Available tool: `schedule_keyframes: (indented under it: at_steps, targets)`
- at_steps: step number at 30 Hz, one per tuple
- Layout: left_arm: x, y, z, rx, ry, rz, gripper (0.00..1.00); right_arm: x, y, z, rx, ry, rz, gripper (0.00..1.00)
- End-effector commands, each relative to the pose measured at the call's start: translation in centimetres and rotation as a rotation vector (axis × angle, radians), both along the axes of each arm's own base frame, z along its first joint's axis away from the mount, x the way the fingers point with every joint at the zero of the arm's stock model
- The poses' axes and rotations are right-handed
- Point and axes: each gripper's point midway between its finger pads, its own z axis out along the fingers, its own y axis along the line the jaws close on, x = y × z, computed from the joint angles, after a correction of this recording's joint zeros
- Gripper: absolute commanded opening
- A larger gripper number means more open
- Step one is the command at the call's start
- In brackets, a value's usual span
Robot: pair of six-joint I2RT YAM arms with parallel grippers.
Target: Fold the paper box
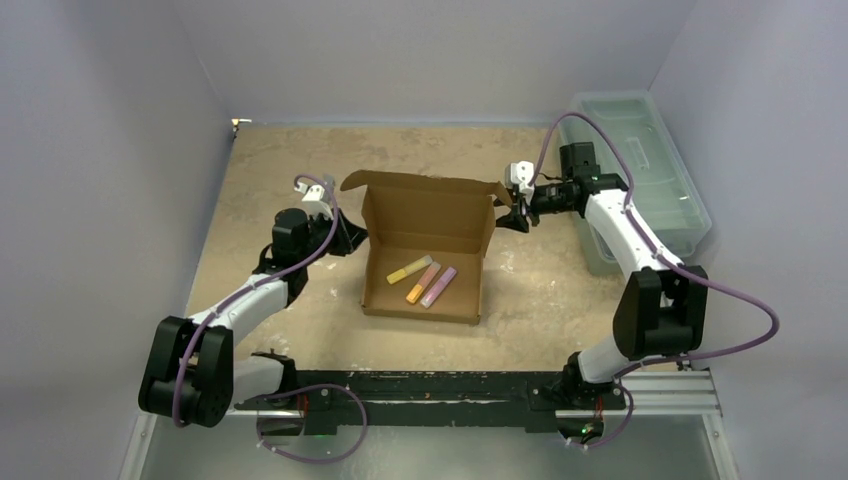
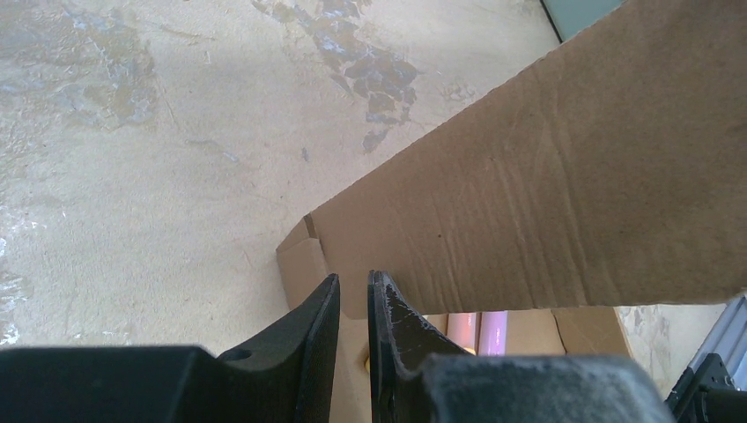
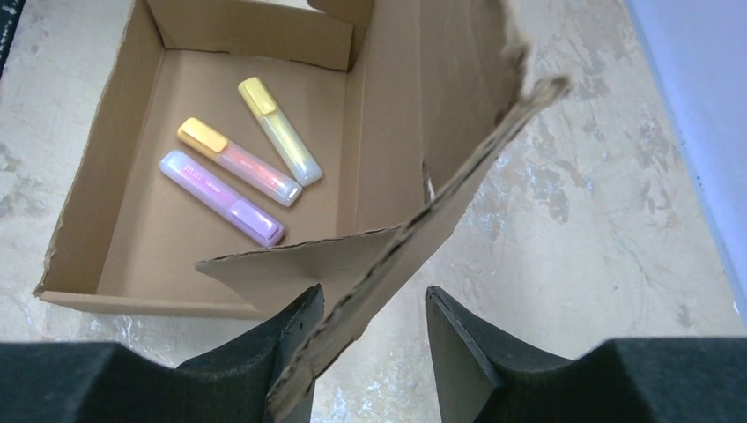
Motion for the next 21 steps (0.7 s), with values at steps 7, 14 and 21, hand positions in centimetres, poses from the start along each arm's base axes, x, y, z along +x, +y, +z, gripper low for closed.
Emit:
schedule_keyframes:
  at_steps: [7, 14, 21]
  targets:
    - [0.0, -0.6, 2.5, -0.044, -0.078, -0.031, 0.17, 0.6, 0.9, 1.5, 0.138, 0.041, -0.101, 0.52]
    - [-0.3, -0.9, 2.6, -0.058, -0.083, -0.051, 0.16, 0.8, 1.3, 1.3, 0.212, 0.075, -0.148, 0.55]
    - [-0.7, -1.1, 2.7, -0.076, -0.089, -0.060, 0.17, 0.2, 1.6, 0.2, 0.225, 0.040, -0.109, 0.56]
